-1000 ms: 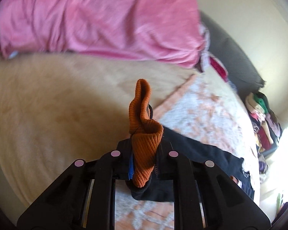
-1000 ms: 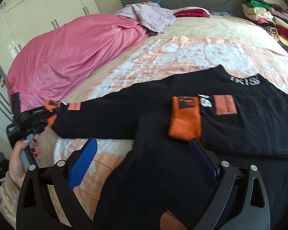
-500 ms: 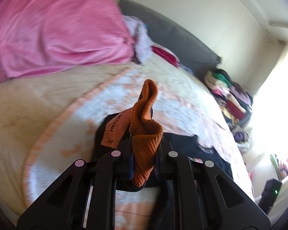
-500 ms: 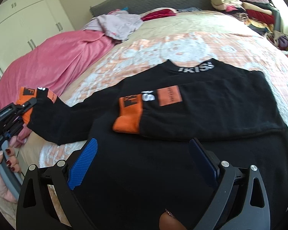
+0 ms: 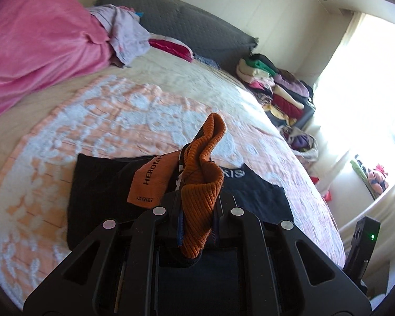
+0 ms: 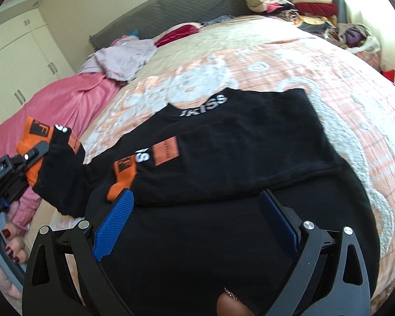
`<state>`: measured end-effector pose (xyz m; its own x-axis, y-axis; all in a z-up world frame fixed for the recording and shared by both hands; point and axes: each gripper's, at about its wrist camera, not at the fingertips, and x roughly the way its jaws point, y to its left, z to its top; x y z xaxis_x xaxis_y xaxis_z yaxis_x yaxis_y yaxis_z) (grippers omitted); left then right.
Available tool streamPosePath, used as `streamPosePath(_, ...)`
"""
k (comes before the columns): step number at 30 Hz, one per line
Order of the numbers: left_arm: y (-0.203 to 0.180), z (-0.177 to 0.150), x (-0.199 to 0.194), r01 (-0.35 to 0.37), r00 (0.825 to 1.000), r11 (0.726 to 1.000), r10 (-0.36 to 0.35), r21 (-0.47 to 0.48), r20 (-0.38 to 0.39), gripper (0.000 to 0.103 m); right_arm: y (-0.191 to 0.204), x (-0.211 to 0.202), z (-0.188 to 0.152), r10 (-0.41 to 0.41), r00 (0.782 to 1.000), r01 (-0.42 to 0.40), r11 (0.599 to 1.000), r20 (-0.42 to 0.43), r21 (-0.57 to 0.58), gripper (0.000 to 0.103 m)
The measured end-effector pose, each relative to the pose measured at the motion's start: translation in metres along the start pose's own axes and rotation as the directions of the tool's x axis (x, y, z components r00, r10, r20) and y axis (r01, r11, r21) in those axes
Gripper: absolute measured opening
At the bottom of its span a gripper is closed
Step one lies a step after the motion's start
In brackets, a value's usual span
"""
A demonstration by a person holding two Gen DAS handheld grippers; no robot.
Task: Fold small clothes
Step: 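Fold the sleeve across the shirt front and open the left gripper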
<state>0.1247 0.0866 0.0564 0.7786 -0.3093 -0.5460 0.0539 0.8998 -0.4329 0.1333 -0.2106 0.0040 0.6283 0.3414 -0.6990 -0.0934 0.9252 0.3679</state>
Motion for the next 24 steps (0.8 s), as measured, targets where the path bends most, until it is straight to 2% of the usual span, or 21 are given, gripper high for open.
streamPosePath(7, -0.019, -0.01, 0.032, 0.032, 0.994, 0.998, -0.026, 0.059, -0.11, 0.008, -0.029, -0.008, 0.003, -0.029, 0.999, 0.028, 0.997, 0.02, 0.072, 0.095)
streamPosePath(15, -0.034, -0.024, 0.064, 0.085, 0.974, 0.991, -0.061, 0.103, -0.218, 0.01, -0.048, -0.005, 0.002, -0.057, 0.998, 0.055, 0.991, 0.012, 0.12, 0.095)
streamPosePath(17, -0.034, -0.027, 0.071, 0.111, 0.965, 0.989, -0.085, 0.093, -0.248, 0.017, -0.049, -0.004, 0.001, -0.059, 0.998, 0.057, 0.991, 0.007, 0.122, 0.095)
streamPosePath(19, -0.032, -0.028, 0.076, 0.145, 0.953, 0.987, -0.121, 0.067, -0.278, 0.018, -0.047, -0.002, 0.001, -0.058, 0.998, 0.057, 0.991, 0.004, 0.117, 0.095)
streamPosePath(22, -0.027, -0.03, 0.081, 0.157, 0.948, 0.986, -0.136, 0.052, -0.288, 0.018, -0.043, 0.003, 0.0, -0.043, 0.999, 0.043, 0.993, -0.008, 0.107, 0.095)
streamPosePath(24, -0.024, -0.03, 0.083, 0.176, 0.941, 0.984, -0.157, 0.037, -0.298, 0.025, -0.038, 0.007, 0.0, -0.027, 0.999, 0.029, 0.995, -0.018, 0.095, 0.095)
